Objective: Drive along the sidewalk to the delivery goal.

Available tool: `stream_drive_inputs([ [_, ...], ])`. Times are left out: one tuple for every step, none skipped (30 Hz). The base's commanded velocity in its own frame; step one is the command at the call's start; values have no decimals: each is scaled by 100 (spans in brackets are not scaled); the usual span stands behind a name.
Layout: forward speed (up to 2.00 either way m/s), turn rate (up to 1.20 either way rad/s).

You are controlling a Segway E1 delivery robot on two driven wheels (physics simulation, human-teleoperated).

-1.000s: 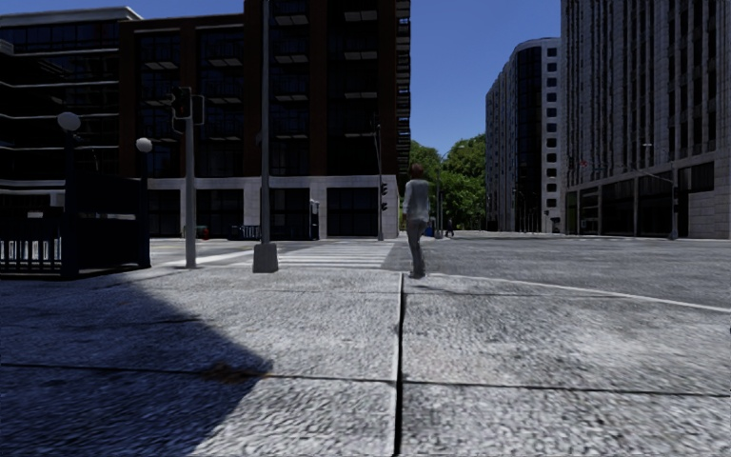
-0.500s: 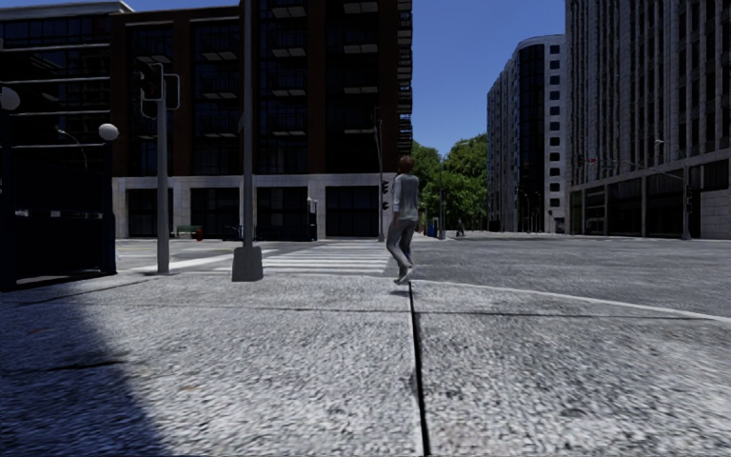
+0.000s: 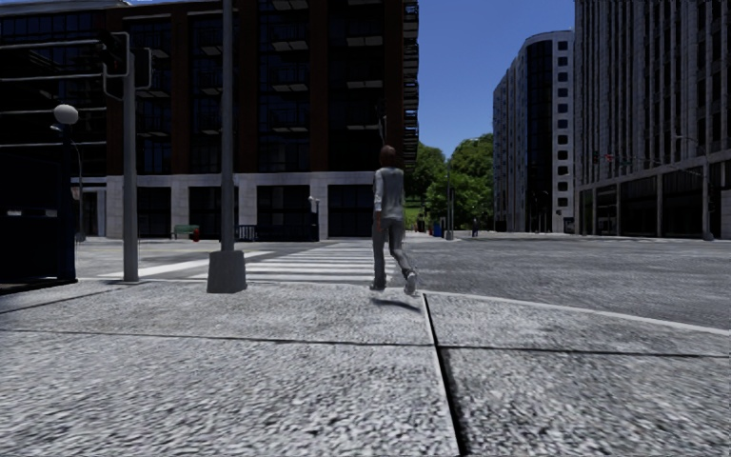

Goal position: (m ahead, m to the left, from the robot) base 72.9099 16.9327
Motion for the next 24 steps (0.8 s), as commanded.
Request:
stream_drive_inputs([
  [200,19],
  [200,19],
  [200,19],
  [200,19],
  [200,19],
  [200,19],
  [200,19],
  [200,19],
  [200,19],
  [200,19],
  [200,19],
  [200,19],
  [200,19],
  [200,19],
  [200,19],
  [200,19],
  [200,19],
  [200,19],
  [200,19],
  [200,19],
  [200,19],
  [200,19],
  [200,19],
  [200,19],
])
